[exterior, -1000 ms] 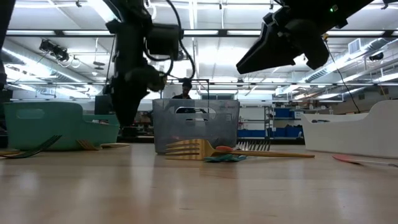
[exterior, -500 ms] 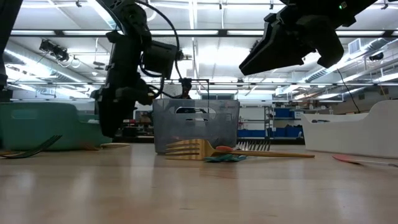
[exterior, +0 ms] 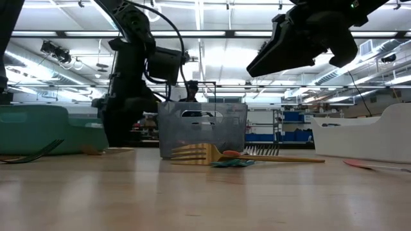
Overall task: Sort silverware by color (type)
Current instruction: Put the gold fork into the white bin
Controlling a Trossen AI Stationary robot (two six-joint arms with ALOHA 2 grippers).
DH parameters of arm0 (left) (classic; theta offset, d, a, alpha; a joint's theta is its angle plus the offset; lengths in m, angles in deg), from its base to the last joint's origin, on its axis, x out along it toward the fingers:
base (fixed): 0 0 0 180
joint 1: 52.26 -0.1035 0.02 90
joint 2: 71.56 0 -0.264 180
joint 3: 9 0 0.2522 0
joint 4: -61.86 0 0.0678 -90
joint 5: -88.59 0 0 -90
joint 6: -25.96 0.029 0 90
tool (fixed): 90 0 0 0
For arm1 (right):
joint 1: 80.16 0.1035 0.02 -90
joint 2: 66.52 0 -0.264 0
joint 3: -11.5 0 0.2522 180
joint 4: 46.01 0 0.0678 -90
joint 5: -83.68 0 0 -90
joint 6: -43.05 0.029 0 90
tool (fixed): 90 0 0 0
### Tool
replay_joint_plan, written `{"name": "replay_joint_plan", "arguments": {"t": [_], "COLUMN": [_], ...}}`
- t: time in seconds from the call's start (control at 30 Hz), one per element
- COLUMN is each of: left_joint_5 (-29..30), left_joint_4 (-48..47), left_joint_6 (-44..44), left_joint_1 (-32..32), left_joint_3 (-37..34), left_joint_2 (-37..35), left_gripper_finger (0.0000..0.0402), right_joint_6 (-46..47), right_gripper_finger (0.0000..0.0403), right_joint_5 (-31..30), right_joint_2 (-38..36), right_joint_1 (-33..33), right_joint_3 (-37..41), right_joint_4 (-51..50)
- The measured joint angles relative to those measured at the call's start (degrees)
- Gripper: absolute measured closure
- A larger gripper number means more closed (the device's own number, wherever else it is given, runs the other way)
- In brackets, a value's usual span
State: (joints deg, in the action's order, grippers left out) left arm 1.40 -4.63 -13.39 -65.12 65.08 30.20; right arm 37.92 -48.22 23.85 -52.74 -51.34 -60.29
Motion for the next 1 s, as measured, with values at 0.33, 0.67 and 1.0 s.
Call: {"name": "replay_joint_plan", "arguments": {"t": [0.33, 0.67, 1.0], "left_joint_5": [-0.54, -1.91, -1.17], "left_joint_4": [-1.29, 0.12, 1.33], "left_joint_6": [-0.51, 1.49, 1.28], "left_joint_1": [0.33, 0.48, 2.10], "left_joint_3": [0.28, 0.13, 0.07], "left_joint_2": [2.63, 4.04, 4.15], "left_gripper_finger": [0.0260, 0.0260, 0.0306], "right_joint_6": [-0.50, -0.46, -0.44], "right_gripper_finger": [0.0310, 0.0310, 0.0310], "right_joint_5": [-0.03, -0.38, -0.40], "right_joint_2": [0.00, 0.00, 0.00], "right_joint_1": [0.79, 0.74, 0.76], "right_joint_3": [0.00, 0.00, 0.00], "right_joint_4": [-0.05, -0.39, -0.39]}}
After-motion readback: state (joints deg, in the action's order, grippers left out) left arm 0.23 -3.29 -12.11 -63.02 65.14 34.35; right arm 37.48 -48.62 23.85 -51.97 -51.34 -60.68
